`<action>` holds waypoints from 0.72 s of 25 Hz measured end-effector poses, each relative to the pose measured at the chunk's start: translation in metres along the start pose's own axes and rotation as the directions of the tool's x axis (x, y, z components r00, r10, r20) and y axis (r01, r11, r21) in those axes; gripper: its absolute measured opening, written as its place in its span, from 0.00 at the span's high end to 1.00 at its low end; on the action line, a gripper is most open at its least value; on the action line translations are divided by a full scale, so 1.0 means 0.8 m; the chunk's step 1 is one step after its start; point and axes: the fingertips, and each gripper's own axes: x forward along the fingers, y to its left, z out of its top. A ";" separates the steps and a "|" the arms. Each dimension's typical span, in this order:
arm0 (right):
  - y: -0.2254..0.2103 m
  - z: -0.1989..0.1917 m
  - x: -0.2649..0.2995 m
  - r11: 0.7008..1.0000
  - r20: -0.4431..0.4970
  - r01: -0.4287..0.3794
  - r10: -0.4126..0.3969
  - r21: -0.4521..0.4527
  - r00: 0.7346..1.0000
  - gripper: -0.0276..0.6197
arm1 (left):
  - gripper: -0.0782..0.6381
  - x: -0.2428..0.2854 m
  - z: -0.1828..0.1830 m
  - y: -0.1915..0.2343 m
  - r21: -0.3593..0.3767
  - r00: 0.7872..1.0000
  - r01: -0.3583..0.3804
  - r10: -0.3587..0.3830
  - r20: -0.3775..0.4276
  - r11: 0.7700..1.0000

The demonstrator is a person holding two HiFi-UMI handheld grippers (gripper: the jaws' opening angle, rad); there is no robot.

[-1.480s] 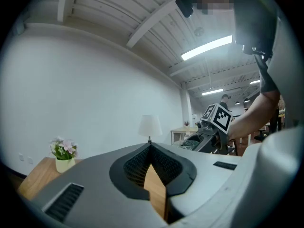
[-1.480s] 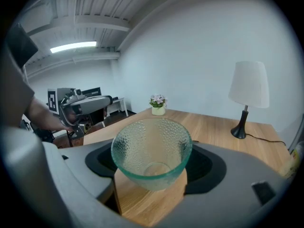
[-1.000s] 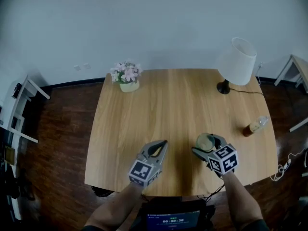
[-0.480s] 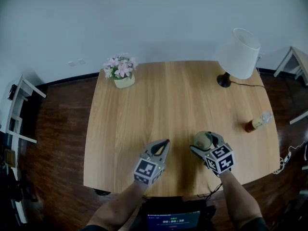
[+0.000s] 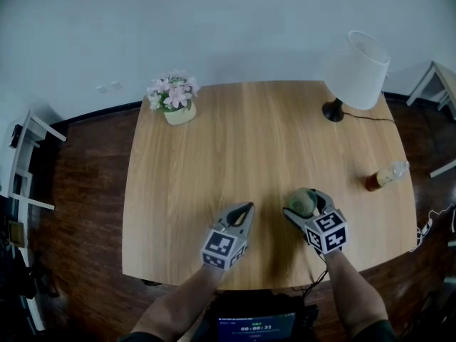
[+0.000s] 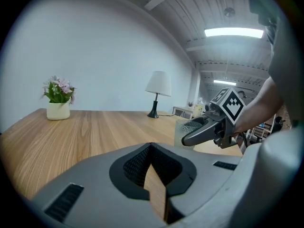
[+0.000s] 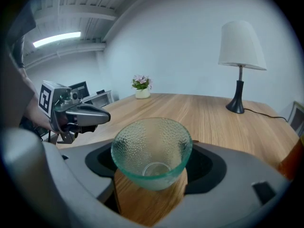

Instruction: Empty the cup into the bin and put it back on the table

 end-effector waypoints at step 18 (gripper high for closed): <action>-0.009 -0.011 -0.003 0.999 0.051 0.033 -0.032 -0.011 0.998 0.25 | 0.90 0.006 0.013 -0.012 -0.010 1.000 -0.006 0.006 0.018 1.000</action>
